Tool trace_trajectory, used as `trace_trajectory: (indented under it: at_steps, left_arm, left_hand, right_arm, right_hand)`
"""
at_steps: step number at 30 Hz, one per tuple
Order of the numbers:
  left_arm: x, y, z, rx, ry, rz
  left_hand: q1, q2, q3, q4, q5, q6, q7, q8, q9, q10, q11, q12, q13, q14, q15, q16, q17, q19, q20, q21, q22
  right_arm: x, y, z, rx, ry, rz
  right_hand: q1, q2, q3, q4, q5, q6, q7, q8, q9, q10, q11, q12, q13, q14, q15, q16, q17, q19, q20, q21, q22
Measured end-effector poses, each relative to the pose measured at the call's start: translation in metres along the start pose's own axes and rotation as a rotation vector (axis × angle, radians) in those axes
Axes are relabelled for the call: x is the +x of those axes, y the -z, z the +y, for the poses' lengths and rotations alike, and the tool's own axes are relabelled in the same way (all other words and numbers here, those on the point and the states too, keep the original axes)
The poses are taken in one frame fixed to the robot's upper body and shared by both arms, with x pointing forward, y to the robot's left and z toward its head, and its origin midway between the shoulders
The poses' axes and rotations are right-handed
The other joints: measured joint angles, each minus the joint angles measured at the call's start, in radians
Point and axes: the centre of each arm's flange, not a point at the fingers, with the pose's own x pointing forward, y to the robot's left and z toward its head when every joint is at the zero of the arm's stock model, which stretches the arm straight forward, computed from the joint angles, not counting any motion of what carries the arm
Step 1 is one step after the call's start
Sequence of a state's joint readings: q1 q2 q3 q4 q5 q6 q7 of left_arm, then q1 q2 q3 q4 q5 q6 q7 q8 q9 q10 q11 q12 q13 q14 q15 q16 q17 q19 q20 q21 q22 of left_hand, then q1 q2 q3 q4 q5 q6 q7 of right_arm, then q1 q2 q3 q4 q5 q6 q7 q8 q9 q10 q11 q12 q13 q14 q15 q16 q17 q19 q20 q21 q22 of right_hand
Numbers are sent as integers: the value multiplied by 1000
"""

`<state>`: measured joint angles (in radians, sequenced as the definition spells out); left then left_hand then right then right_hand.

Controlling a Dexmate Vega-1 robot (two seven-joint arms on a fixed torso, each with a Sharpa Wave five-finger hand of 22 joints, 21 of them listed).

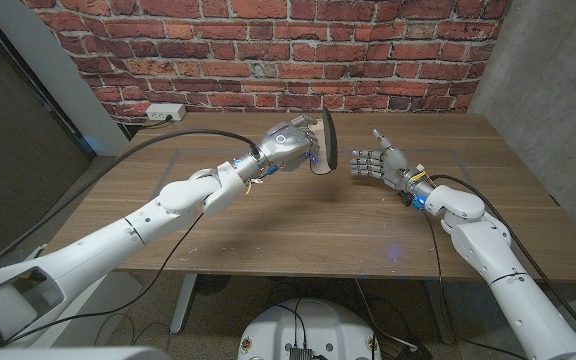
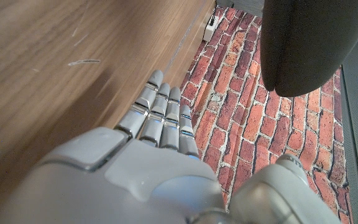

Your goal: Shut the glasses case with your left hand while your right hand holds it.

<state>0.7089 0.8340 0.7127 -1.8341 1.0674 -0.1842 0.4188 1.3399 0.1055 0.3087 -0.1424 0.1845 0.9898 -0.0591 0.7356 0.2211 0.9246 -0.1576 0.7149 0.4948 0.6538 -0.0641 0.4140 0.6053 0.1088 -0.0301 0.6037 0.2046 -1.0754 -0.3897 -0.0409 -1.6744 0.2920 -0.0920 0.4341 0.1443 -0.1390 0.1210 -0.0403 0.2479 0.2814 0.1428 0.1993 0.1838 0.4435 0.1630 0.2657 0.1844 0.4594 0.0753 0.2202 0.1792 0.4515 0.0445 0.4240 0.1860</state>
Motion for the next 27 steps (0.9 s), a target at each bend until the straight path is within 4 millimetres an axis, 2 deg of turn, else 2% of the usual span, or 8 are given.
trace_trajectory:
  at_steps: [5,6,11,22,27]
  left_arm:
    - [0,-2,-1,-11,12,-11]
    - [16,-1,-15,-23,25,-17]
    - [21,-3,-20,-33,35,-29]
    - [27,-7,-24,-43,41,-51]
    - [34,-10,-23,-29,38,-73]
  left_hand:
    - [0,0,0,0,0,0,0,0,5,0,0,-3,4,0,0,-4,5,0,0,0,0]
    - [0,0,0,0,0,0,0,0,5,0,0,-4,4,0,0,-4,4,0,0,0,0]
    - [4,4,-3,3,1,0,0,0,5,0,0,-4,4,0,0,-9,4,0,0,0,0]
    - [4,4,-7,7,1,0,0,-4,9,0,0,-12,9,4,4,-19,14,0,0,8,0]
    - [7,7,-7,7,1,0,0,-4,9,0,0,-12,11,4,4,-21,18,-2,2,8,0]
  right_arm:
    - [1,-1,0,-5,-4,0]
    - [1,-9,7,-8,-68,-42]
    - [2,-16,12,-25,-93,-58]
    - [3,-31,20,-60,-129,-81]
    - [4,-36,25,-78,-146,-88]
  right_hand:
    - [0,0,-7,2,4,-7,0,-1,0,-4,-1,-7,0,0,0,0,0,2,-2,0,0]
    - [0,0,-7,2,4,-7,0,-1,0,-4,-1,-8,0,2,-3,0,0,4,-4,0,0]
    - [4,-4,-7,2,8,-7,0,-1,0,-4,-1,-8,0,9,-3,0,0,14,-7,0,0]
    - [4,-3,-12,-4,19,-7,0,-1,0,-2,-3,-8,0,32,-15,0,0,36,-14,0,0]
    - [15,7,-12,-4,21,0,-1,-1,0,2,1,-8,0,48,-19,0,0,41,-19,0,3]
